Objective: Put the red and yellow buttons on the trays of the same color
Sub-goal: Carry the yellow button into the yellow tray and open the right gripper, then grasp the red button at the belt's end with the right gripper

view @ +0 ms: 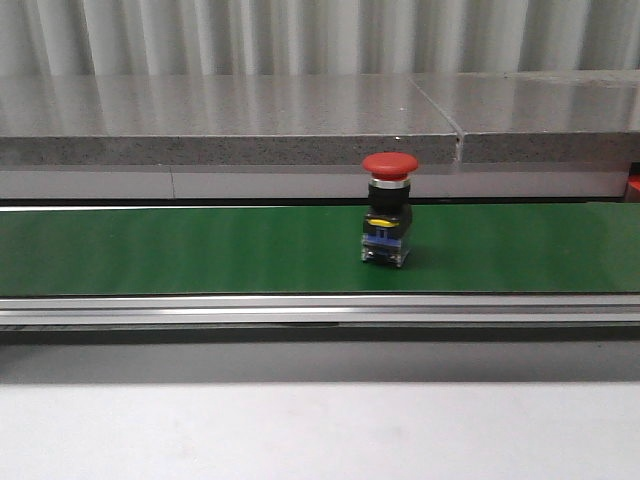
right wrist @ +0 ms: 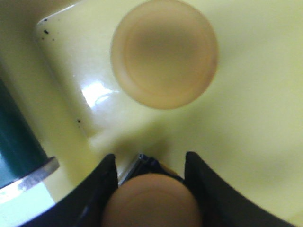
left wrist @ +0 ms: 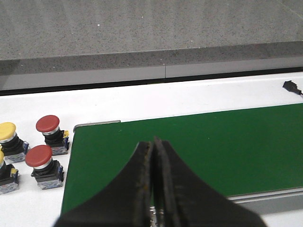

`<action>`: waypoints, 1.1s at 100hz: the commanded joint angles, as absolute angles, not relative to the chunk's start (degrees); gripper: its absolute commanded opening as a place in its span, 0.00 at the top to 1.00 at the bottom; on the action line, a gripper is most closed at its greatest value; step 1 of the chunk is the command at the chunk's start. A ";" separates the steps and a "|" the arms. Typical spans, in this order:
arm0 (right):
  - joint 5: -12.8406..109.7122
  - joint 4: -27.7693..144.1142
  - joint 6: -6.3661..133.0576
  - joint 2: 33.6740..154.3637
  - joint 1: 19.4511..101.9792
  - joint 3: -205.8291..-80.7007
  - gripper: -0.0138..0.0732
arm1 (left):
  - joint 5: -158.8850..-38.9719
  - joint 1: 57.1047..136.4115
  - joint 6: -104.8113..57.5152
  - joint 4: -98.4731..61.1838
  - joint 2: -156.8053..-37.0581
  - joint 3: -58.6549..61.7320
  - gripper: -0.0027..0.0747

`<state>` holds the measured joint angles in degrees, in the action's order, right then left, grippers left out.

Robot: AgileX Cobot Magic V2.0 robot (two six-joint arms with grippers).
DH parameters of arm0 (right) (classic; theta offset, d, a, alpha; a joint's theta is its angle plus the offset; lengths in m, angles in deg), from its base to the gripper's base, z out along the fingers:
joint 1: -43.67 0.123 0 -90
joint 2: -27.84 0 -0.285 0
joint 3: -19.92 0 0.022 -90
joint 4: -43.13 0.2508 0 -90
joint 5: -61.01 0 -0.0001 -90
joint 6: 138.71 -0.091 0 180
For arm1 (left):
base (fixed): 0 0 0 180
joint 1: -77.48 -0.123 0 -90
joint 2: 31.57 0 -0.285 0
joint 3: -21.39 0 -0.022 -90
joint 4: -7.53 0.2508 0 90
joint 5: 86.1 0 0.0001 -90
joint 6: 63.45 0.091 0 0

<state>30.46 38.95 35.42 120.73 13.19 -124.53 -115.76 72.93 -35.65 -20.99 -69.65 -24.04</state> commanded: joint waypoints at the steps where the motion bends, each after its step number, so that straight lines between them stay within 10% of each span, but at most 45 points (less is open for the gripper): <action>1: 31.90 38.06 35.35 119.42 12.76 -125.85 0.59 | -111.77 73.31 -35.46 -22.64 -69.65 -22.44 0.99; 31: 31.73 38.12 34.76 118.56 12.76 -125.85 0.24 | -111.77 73.31 -35.46 -22.64 -69.65 -22.44 0.99; 110: 30.45 39.13 35.04 95.64 25.10 -126.01 0.23 | -111.77 73.31 -35.46 -22.64 -69.65 -22.44 0.99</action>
<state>28.59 39.30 34.17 99.34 22.40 -124.53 -115.76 72.93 -35.65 -20.99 -69.65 -24.04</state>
